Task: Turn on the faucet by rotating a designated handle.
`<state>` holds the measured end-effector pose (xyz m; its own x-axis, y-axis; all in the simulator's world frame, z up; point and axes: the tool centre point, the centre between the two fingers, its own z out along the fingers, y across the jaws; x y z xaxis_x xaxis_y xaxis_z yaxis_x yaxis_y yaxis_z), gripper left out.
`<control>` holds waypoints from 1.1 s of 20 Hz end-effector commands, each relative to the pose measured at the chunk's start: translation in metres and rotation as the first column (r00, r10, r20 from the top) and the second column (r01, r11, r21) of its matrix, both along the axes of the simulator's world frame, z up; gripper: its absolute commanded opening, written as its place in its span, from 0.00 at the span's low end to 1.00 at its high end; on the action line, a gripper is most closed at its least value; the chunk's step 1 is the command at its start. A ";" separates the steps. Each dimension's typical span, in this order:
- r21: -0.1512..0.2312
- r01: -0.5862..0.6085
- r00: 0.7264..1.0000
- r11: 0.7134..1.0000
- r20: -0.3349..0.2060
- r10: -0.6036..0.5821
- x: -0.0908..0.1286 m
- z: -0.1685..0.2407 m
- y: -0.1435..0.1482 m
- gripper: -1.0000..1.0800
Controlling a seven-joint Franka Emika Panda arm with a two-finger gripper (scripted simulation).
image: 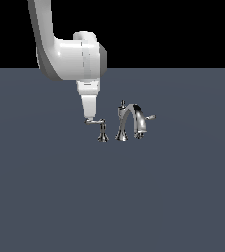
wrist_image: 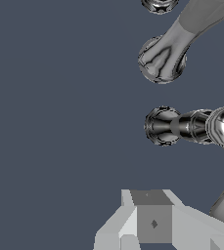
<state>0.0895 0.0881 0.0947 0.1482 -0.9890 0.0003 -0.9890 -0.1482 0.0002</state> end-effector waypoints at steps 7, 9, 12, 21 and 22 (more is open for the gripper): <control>0.000 0.000 1.000 1.000 0.000 0.000 -0.014 0.000 0.003 0.00; 0.000 0.000 1.000 1.000 0.000 0.000 -0.020 0.000 0.005 0.00; 0.000 0.000 1.000 1.000 0.000 0.000 -0.029 0.000 0.007 0.00; -0.001 0.011 1.000 1.000 0.010 -0.011 -0.041 0.000 0.001 0.00; -0.001 0.011 1.000 1.000 0.009 -0.011 -0.044 0.000 0.000 0.00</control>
